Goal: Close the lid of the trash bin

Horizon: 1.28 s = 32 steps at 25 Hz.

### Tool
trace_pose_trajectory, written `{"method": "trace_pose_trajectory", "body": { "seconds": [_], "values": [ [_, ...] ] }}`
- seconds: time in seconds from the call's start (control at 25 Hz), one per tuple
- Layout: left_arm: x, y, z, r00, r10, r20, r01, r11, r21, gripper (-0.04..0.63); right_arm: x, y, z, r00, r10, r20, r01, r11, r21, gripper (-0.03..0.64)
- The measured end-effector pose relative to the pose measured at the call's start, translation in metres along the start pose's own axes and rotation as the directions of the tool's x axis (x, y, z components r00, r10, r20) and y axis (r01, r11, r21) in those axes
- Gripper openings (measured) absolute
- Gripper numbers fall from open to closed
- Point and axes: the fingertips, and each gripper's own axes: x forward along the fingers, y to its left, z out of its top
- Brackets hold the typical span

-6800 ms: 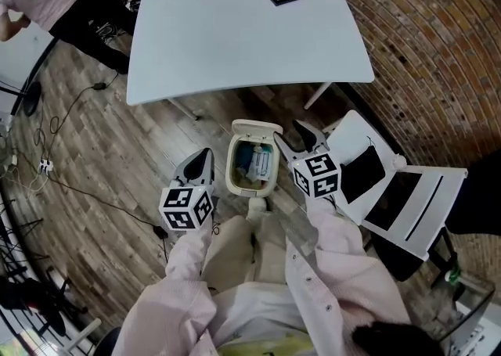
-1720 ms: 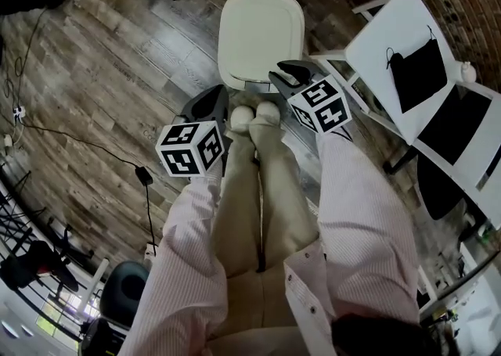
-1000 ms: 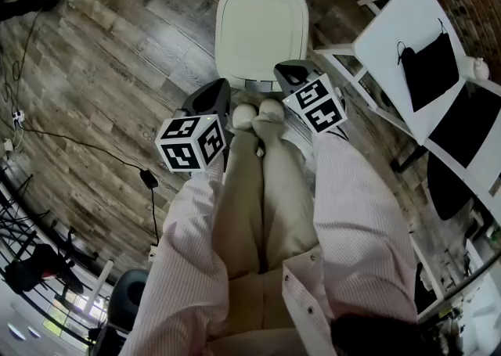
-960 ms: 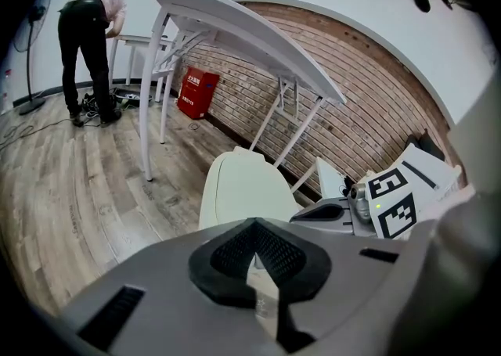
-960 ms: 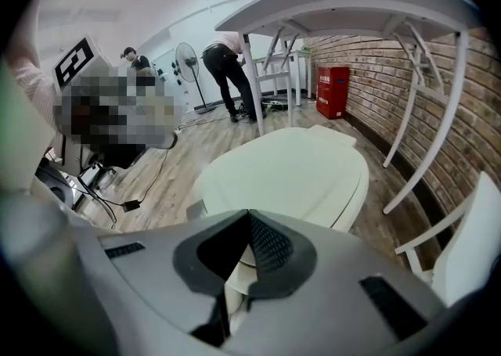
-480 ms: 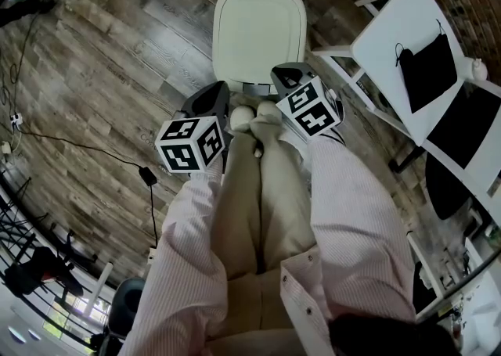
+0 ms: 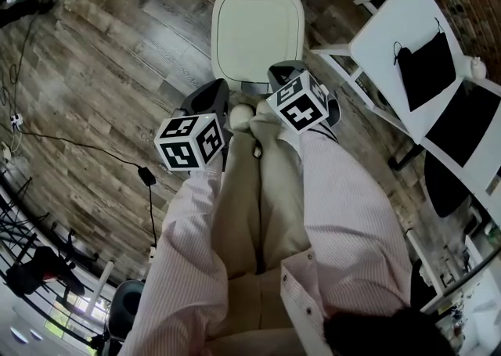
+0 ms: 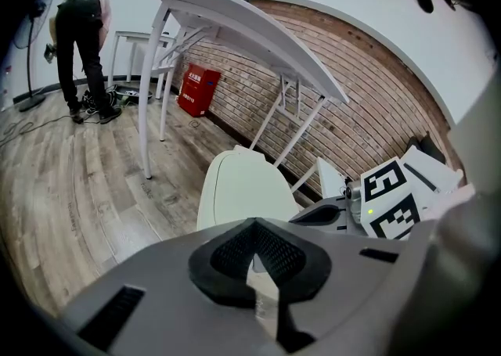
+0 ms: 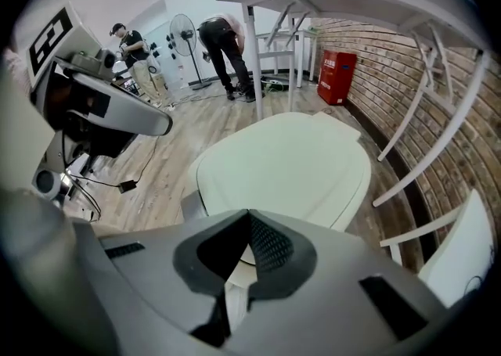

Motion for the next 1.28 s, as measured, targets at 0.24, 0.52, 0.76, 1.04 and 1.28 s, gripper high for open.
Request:
{"method": "trace_pose_trajectory", "body": {
  "seconds": [0.24,0.52,0.76,1.04,1.28],
  "values": [
    [-0.007,-0.004,0.007,1.0,0.007,-0.004,-0.007,1.0,0.004,-0.006,-0.002,0.0,0.0,1.0,0.024,-0.01,-0.024,0.999,0.024,0.003],
    [-0.028,-0.018,0.027,1.0,0.001,0.019,-0.001,1.0,0.012,-0.006,-0.037,-0.001,0.017,0.985,0.017,0.171,-0.045,0.985,0.165,0.003],
    [-0.051,-0.04,0.053,0.999,-0.022,0.05,0.02,0.999,0.027,-0.006,-0.092,-0.006,0.044,0.952,-0.034,0.303,-0.058,0.956,0.287,0.003],
    [-0.084,-0.062,0.085,0.994,-0.038,0.098,0.035,0.999,0.034,-0.006,-0.147,-0.006,0.079,0.913,-0.077,0.401,-0.073,0.936,0.344,0.003],
    [-0.111,-0.081,0.121,0.987,-0.054,0.154,0.045,0.997,0.057,-0.006,-0.191,-0.013,0.105,0.877,-0.123,0.464,-0.071,0.922,0.38,0.003]
  ]
}}
